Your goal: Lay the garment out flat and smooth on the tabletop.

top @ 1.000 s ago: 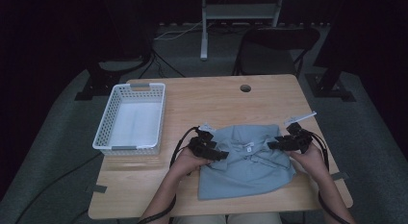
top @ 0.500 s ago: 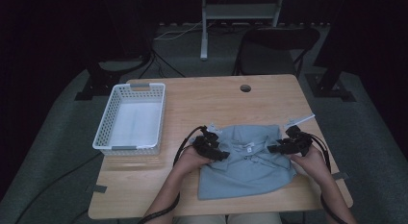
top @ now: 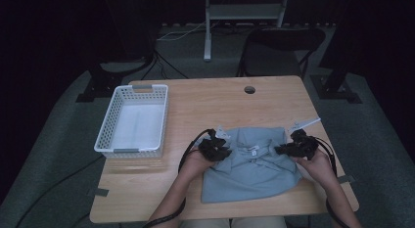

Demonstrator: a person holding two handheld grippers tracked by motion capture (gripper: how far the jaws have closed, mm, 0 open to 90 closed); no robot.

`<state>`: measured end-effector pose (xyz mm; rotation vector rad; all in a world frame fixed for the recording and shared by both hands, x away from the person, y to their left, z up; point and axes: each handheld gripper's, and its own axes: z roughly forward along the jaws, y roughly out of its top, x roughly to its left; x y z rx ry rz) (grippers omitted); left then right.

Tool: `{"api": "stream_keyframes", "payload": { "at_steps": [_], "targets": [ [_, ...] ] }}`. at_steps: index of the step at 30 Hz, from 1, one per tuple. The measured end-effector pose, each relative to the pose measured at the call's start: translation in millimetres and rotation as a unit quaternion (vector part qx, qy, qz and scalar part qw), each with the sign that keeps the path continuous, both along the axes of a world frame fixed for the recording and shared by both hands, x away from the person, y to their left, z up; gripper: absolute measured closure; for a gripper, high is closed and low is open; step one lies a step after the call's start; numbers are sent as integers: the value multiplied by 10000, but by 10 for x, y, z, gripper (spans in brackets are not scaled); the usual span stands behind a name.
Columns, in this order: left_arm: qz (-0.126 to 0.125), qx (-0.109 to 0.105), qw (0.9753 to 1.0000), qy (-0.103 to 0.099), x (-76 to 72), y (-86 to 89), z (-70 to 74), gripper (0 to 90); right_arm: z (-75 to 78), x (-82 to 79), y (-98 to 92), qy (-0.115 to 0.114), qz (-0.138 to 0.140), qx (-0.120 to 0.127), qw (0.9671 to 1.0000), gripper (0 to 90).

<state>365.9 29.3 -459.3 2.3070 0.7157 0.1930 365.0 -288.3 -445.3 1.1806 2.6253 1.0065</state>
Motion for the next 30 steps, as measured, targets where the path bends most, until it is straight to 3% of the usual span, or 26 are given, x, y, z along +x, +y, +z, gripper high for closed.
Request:
{"api": "stream_keyframes", "payload": {
  "at_steps": [5,8,14,17,21,23,26,28,30],
  "targets": [
    [-324,-104,9993,118,-84,39,-3,860,-4,-127,36,90,223,-177,9996,862],
    [-545,-183,9980,244,-129,23,-37,860,-17,-262,103,160,315,-504,9981,863],
    [-690,-239,9967,354,-271,-28,-34,861,9,-574,210,246,593,-790,9948,863],
    [-611,-453,9967,271,-386,47,95,861,98,-666,173,123,509,-621,9967,863],
    [-703,-844,9936,253,-560,162,191,860,253,-764,100,-147,215,-162,9995,863],
    [-748,-906,9925,339,-613,186,141,860,239,-793,127,-97,196,-52,9997,863],
    [-561,-728,9951,379,-592,226,29,860,120,-739,185,117,189,25,9997,863],
    [-459,-729,9950,504,-527,251,-30,860,31,-622,207,256,132,-31,9996,863],
    [-409,-918,9924,706,-416,272,-64,860,-7,-451,216,443,108,-29,9990,863]
  ]
}}
